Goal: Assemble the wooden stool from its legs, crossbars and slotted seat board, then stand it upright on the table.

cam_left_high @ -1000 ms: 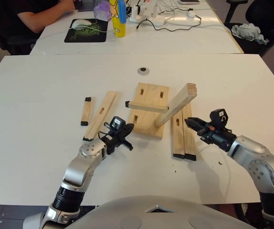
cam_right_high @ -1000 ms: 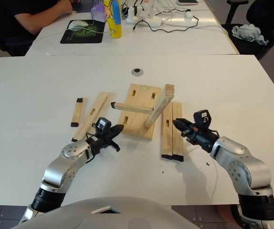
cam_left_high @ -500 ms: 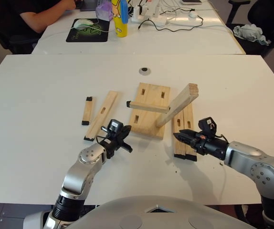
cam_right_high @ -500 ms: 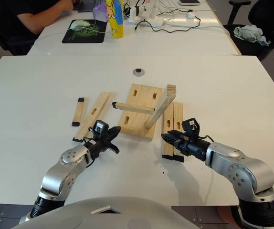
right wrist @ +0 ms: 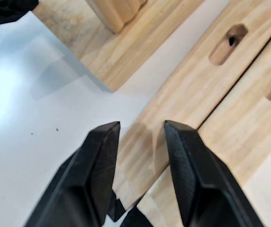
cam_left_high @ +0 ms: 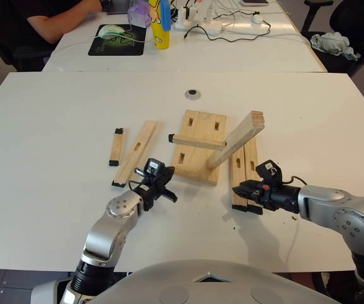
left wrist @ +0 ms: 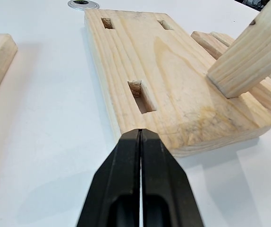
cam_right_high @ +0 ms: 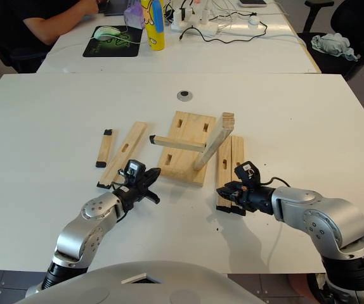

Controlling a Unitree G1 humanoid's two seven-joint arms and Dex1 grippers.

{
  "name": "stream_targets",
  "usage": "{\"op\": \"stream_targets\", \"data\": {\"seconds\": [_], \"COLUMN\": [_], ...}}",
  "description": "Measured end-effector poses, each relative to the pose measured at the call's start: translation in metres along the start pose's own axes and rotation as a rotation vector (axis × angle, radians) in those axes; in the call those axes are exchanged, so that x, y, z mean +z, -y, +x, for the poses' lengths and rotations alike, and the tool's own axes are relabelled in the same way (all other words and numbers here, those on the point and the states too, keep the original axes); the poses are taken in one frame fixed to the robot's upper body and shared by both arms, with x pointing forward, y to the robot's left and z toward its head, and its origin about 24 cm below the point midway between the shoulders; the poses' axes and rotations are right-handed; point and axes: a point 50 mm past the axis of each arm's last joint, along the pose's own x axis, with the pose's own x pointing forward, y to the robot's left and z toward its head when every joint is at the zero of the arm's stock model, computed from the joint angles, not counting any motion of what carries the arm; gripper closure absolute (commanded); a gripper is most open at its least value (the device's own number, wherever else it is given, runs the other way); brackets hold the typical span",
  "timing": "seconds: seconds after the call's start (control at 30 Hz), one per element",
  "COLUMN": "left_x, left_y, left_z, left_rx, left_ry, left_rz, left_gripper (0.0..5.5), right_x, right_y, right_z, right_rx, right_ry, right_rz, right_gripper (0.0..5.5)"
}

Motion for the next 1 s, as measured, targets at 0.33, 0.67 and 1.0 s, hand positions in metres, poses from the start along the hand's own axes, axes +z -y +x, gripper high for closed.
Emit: {"op": "stream_targets", "data": {"seconds": [0.33,0.67,1.0], "left_x": [-0.001,-0.002,-0.003], "left_y": [0.003,0.005,0.006], "left_z": [0.001,0.003,0.003], "left_rx": [0.019,0.018,0.018], "left_ry": [0.01,0.022,0.023], "left_rz": [-0.014,-0.018,-0.026], "left_gripper": [5.5,5.5,5.5], "right_x": [0.001,0.012,0.027], "right_y": [0.014,0.01,0.001], "right_z": [-0.008,-0.003,-0.002], "right_rx": [-0.021,0.033,0.088], "right_ry": [-0.073,-0.035,0.025], "right_rz": [-0.085,-0.037,-0.048], "right_gripper": [3.74,3.74,3.74]}}
